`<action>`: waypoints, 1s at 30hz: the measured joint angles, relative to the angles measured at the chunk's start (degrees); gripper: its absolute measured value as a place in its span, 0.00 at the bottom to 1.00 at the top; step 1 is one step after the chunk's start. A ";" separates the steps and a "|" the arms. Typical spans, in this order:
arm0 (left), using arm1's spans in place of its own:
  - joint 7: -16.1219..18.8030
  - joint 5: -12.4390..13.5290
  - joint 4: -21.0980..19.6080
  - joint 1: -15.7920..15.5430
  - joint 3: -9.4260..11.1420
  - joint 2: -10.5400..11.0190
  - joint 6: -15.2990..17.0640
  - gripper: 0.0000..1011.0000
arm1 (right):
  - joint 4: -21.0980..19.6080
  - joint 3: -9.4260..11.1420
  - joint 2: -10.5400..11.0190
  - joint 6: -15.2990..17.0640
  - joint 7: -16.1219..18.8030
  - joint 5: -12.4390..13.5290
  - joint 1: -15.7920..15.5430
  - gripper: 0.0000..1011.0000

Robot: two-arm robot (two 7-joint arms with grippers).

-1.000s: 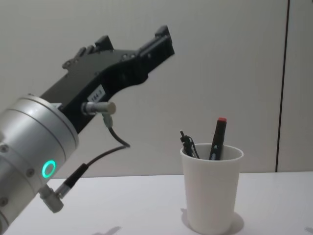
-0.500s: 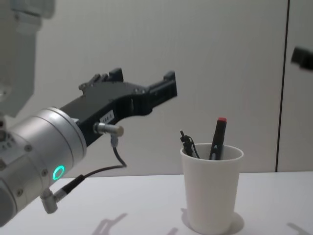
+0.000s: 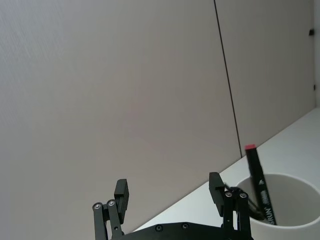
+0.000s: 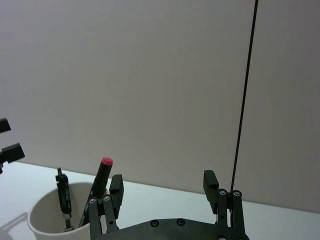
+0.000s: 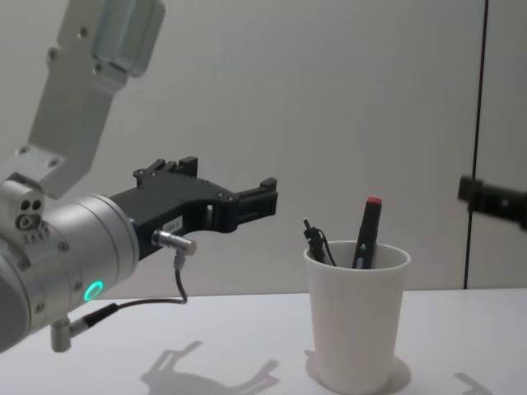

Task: Place the pen into the pen holder.

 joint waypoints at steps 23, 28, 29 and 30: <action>0.47 0.99 0.82 -1.30 0.28 0.55 2.58 0.99 | 1.14 -0.09 -2.93 2.26 -0.56 -3.84 -0.61 0.99; 0.47 0.99 0.82 -1.30 0.26 0.55 2.58 0.99 | 1.14 -0.09 -2.93 2.26 -0.55 -3.84 -0.60 0.99; 0.47 0.99 0.82 -1.30 0.25 0.56 2.58 0.99 | 1.14 -0.08 -2.94 2.25 -0.55 -3.84 -0.60 0.99; 0.47 0.98 0.82 -1.30 0.25 0.55 2.58 0.99 | 1.14 -0.08 -2.94 2.25 -0.55 -3.84 -0.59 0.99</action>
